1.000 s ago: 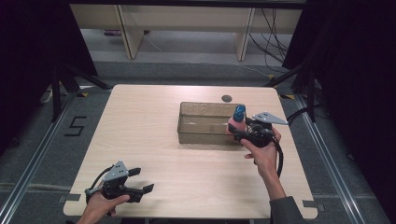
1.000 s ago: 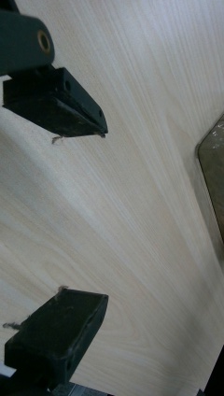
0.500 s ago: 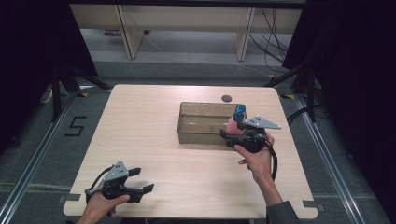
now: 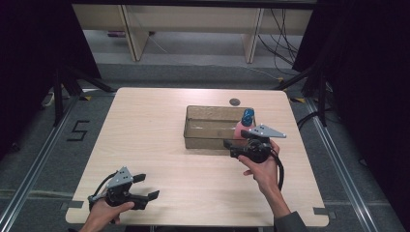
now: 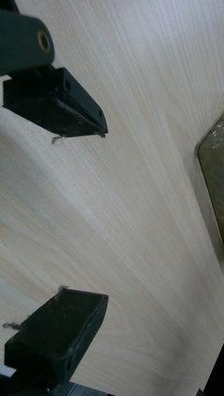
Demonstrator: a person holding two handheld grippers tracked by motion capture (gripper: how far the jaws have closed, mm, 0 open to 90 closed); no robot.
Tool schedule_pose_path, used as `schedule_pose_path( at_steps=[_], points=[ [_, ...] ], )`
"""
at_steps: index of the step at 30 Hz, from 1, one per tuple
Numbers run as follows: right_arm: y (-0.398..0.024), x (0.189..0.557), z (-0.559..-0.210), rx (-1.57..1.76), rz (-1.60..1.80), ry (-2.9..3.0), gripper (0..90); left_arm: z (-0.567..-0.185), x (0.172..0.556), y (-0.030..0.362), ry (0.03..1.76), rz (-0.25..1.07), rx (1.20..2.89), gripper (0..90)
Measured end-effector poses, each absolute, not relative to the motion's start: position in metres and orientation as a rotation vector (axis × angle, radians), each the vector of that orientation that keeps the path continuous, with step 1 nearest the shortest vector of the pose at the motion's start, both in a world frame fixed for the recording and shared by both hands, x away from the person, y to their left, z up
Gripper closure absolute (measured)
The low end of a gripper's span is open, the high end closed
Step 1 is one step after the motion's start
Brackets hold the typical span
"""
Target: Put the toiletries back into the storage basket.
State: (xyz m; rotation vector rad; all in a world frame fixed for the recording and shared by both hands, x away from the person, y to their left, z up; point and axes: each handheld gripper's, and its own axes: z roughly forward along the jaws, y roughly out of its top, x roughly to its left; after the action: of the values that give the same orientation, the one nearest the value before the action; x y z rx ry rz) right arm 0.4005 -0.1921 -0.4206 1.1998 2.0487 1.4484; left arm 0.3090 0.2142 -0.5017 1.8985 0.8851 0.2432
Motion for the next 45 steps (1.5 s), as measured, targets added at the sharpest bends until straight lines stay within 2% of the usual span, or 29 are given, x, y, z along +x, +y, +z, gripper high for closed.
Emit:
schedule_pose_path(
  at_steps=[45],
  points=[
    [-0.177,0.364,-0.450,1.175,1.476,2.137,20.4,-0.502,0.309,0.214,0.886,0.245,1.896,14.8]
  ],
)
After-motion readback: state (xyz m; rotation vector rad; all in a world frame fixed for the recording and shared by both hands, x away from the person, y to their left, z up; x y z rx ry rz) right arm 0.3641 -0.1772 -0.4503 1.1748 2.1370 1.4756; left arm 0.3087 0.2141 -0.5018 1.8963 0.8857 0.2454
